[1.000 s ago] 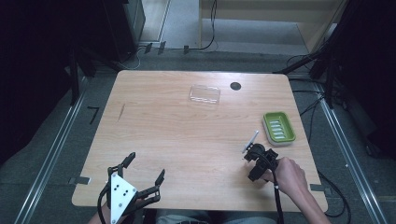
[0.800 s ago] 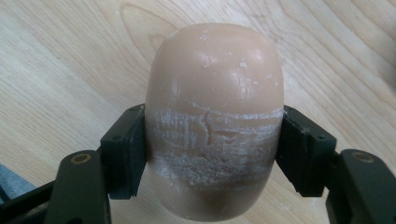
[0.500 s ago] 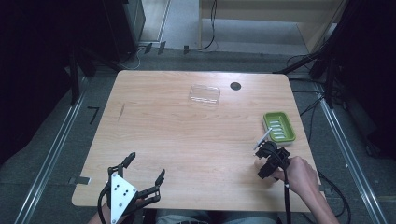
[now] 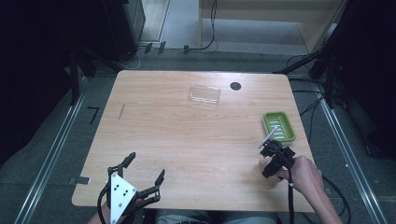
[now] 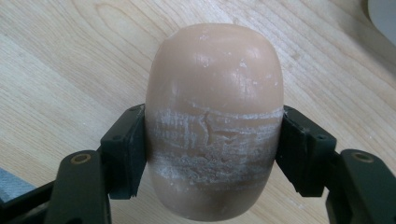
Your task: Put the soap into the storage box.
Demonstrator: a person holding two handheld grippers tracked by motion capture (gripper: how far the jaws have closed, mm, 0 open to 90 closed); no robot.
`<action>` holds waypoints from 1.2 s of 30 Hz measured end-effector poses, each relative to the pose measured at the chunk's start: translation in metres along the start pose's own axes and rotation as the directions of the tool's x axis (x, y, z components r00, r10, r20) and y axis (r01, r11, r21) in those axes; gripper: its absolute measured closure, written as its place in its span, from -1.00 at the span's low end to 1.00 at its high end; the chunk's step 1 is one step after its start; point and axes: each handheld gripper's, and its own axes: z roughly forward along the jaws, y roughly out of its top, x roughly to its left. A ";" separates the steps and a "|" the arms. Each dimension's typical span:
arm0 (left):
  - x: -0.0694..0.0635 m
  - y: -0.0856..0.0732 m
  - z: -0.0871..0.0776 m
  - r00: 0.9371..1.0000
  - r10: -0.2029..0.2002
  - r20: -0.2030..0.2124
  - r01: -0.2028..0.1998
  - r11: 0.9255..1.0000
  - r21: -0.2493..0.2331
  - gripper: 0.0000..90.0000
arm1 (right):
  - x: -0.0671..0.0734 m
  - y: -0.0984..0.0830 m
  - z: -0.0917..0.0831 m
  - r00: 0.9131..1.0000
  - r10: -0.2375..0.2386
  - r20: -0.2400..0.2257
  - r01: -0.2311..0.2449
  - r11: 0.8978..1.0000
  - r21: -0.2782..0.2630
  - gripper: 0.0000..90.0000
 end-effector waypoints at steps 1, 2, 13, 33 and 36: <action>0.000 0.000 0.000 1.000 0.000 0.000 0.000 1.000 0.000 -0.78 | -0.001 0.000 0.000 1.000 0.006 0.002 -0.006 1.000 0.009 -0.26; 0.000 0.000 0.000 1.000 0.000 -0.001 0.000 1.000 0.000 -0.78 | -0.002 -0.001 0.000 1.000 0.008 0.001 -0.008 1.000 0.005 -0.26; 0.000 0.000 0.000 1.000 0.003 0.000 -0.003 1.000 0.001 -0.78 | -0.015 -0.006 -0.001 0.999 0.050 0.004 -0.050 0.999 0.016 -0.26; 0.000 0.000 0.000 1.000 0.004 0.002 -0.004 1.000 0.002 -0.78 | -0.032 -0.010 -0.004 0.994 0.106 0.001 -0.106 0.994 0.011 -0.25; 0.000 0.000 0.000 1.000 0.002 0.002 -0.002 1.000 0.002 -0.78 | -0.035 -0.010 -0.004 0.994 0.106 0.003 -0.106 0.994 0.013 -0.25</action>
